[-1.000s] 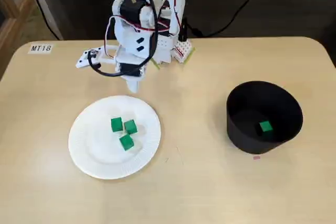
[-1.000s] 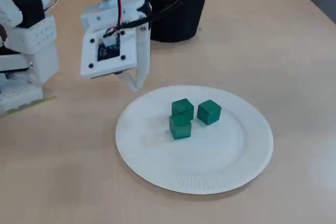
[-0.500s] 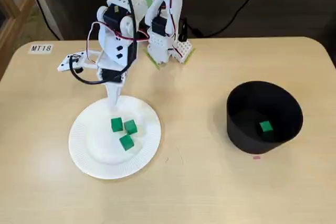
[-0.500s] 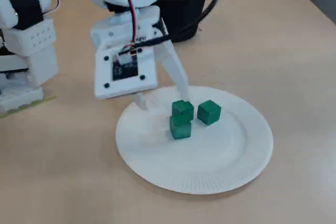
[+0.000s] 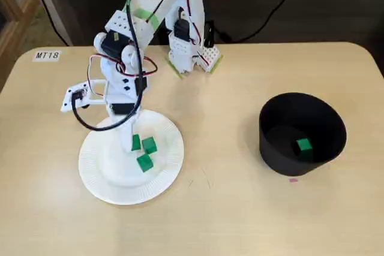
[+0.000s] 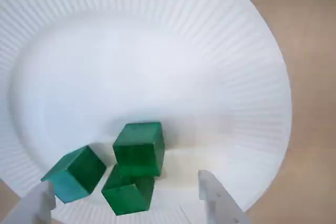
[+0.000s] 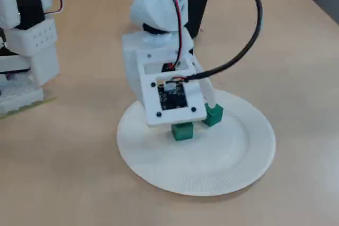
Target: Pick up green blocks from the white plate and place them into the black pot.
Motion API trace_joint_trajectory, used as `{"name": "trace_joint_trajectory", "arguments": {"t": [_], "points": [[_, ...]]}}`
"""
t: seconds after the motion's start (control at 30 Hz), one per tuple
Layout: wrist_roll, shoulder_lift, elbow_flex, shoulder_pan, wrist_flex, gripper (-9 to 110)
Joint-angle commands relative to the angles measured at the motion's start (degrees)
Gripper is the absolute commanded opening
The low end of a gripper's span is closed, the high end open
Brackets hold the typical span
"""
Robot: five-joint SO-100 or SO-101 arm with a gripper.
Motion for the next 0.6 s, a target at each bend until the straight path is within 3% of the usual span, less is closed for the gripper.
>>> {"name": "trace_joint_trajectory", "arguments": {"t": [0.0,0.43,0.57], "points": [[-0.09,-0.7,-3.25,-0.79,0.0,39],[1.93,-10.2,-8.44,-0.35,0.18,35],[4.22,-12.39,-9.49,-0.79,-0.97,19]]}}
